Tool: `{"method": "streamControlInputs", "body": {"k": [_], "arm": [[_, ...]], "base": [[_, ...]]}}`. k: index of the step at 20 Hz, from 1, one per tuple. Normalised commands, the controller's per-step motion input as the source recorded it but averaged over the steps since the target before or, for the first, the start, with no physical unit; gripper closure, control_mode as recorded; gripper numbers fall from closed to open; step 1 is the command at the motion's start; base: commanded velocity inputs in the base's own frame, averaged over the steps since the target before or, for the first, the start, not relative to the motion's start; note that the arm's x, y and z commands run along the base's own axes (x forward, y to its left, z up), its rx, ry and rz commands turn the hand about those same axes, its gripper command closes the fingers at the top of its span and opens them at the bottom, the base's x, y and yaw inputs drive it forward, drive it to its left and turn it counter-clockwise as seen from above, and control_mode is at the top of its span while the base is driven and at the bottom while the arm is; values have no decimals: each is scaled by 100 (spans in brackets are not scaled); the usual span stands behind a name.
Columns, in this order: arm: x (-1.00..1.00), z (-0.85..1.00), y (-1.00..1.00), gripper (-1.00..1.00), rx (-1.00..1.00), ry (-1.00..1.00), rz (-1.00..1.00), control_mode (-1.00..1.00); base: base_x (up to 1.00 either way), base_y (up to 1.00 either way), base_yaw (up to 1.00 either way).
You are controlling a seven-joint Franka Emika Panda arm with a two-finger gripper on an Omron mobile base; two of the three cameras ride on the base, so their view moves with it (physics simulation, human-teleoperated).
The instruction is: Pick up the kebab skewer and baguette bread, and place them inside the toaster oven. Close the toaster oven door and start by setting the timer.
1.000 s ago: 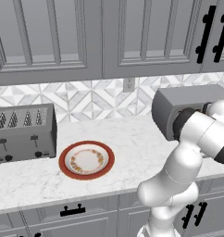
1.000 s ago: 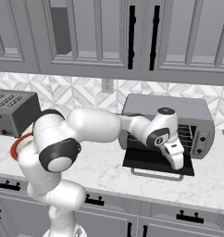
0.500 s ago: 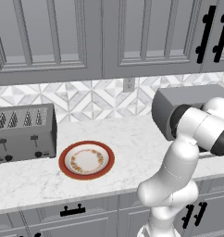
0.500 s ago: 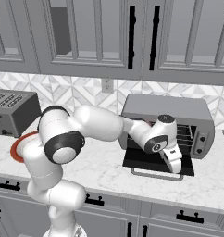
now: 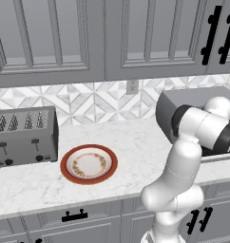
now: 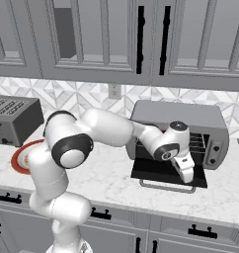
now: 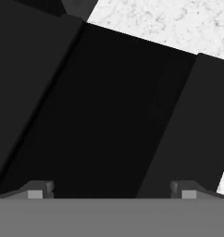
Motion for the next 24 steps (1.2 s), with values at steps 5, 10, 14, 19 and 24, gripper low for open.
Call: {"method": "streamControlInputs", "body": {"k": [5, 10, 14, 19, 24], "arm": [[23, 0, 21, -100, 2, -10, -1, -100], [40, 0, 30, -100, 0, -8, -3, -100], [24, -3, 21, -100, 0, -5, -3, -100], [-59, 5, -5, -100, 0, -3, 0, -100], [-100, 22, -10, -100, 0, -2, 0, -100]], "base": [[0, 0, 0], [0, 0, 0], [0, 0, 0], [0, 0, 0], [0, 0, 0]]}}
